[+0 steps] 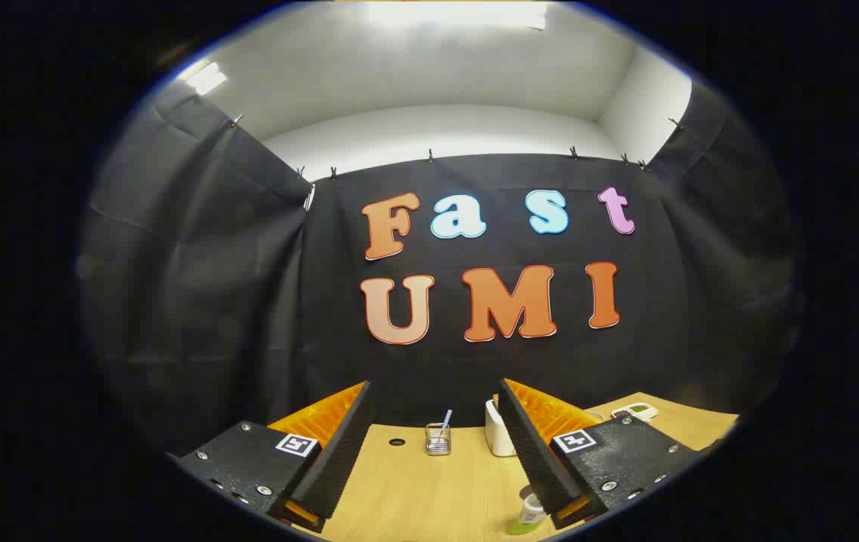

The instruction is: Take the bottle from table, then pour the juice into the cup, finally place the bottle on the coaster

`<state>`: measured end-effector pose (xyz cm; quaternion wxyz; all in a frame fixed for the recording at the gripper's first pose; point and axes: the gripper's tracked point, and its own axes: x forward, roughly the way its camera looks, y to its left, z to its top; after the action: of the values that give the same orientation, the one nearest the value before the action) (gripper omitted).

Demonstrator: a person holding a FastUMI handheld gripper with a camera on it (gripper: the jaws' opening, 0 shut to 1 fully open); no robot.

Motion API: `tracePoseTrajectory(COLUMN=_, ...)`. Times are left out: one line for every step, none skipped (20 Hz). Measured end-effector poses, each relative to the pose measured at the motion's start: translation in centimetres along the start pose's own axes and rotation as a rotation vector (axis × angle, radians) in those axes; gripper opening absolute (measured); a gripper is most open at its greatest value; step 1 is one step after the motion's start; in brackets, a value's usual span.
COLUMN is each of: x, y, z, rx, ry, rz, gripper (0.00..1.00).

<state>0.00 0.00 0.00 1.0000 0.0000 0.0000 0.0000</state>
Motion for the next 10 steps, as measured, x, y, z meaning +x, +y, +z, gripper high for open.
tracePoseTrajectory(x=0.2, y=-0.1, z=0.1, rx=-0.007, ry=0.005, rz=0.000, gripper=0.98)
tracePoseTrajectory(x=0.3, y=-0.2, z=0.2, rx=-0.013, ry=0.006, rz=-0.001, gripper=0.98)
tracePoseTrajectory(x=0.4, y=-0.5, z=0.3, rx=-0.017, ry=0.011, rz=-0.008, gripper=0.98)
tracePoseTrajectory(x=0.5, y=-0.9, z=0.1, rx=-0.024, ry=0.016, rz=-0.012, gripper=0.98)
tracePoseTrajectory(x=0.6, y=-1.2, z=-0.1, rx=-0.029, ry=0.029, rz=-0.020, gripper=0.98)
tracePoseTrajectory(x=0.6, y=-1.8, z=-0.7, rx=-0.038, ry=0.043, rz=-0.033, gripper=0.98)
tracePoseTrajectory(x=0.5, y=-2.3, z=-1.0, rx=-0.049, ry=0.054, rz=-0.047, gripper=0.98)
tracePoseTrajectory(x=0.5, y=-2.5, z=-1.2, rx=-0.058, ry=0.062, rz=-0.058, gripper=0.98)
tracePoseTrajectory(x=0.6, y=-2.5, z=-1.2, rx=-0.057, ry=0.062, rz=-0.058, gripper=0.98)
tracePoseTrajectory(x=0.6, y=-2.2, z=-1.2, rx=-0.056, ry=0.062, rz=-0.050, gripper=0.98)
